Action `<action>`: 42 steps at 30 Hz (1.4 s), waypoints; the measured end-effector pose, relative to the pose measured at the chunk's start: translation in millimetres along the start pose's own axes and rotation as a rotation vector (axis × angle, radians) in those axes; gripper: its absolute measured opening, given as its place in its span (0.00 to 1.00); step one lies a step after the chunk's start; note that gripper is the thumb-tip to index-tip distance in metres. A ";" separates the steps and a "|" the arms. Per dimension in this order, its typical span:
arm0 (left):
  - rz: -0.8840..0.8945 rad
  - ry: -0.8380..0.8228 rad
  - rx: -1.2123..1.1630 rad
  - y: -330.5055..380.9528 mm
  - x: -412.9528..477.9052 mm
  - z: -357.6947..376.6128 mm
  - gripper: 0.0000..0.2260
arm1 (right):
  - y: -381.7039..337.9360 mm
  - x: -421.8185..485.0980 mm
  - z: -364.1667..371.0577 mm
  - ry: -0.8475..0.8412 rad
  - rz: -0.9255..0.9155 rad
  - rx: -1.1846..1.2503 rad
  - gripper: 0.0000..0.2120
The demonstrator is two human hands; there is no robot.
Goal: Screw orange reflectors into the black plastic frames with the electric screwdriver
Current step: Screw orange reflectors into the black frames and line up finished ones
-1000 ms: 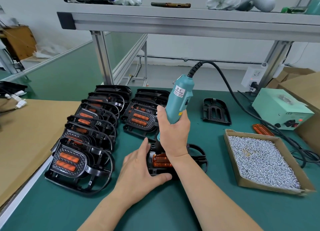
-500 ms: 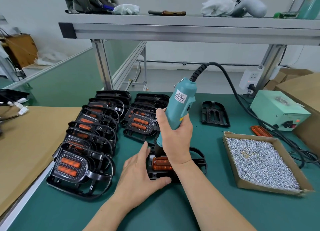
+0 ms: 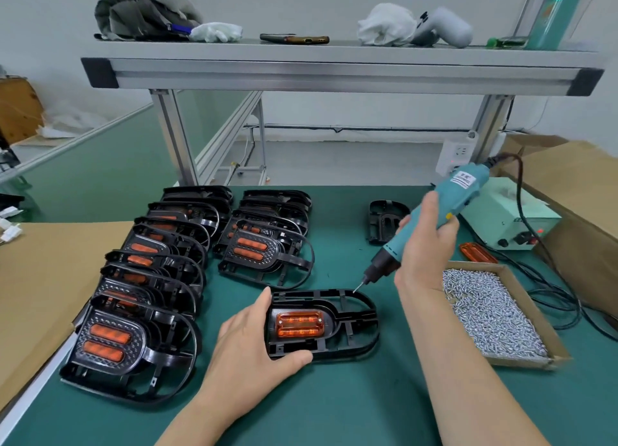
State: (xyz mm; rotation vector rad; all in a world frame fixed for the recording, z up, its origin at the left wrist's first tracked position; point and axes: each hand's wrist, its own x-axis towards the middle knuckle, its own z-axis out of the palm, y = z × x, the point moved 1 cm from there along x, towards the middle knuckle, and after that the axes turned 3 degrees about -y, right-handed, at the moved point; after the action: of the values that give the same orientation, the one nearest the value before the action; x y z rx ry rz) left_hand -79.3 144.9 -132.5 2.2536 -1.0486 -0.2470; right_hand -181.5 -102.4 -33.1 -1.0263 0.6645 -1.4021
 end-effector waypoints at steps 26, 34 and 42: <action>0.046 0.005 0.005 1.1 -2.5 -1.6 0.49 | 15.9 45.1 -110.2 0.365 0.464 -0.129 0.22; 0.158 -0.061 0.113 -1.8 -2.5 0.5 0.40 | 1.2 24.8 -110.8 0.368 0.434 -0.045 0.21; 0.259 -0.003 -0.005 -2.8 -3.3 2.3 0.21 | -9.1 -51.1 -84.4 0.072 -0.023 -0.306 0.24</action>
State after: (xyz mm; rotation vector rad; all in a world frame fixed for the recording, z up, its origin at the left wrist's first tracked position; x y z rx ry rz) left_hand -80.7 147.7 -136.2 2.0854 -1.3242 -0.1431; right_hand -265.2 -66.9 -72.4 -1.2287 0.9442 -1.3892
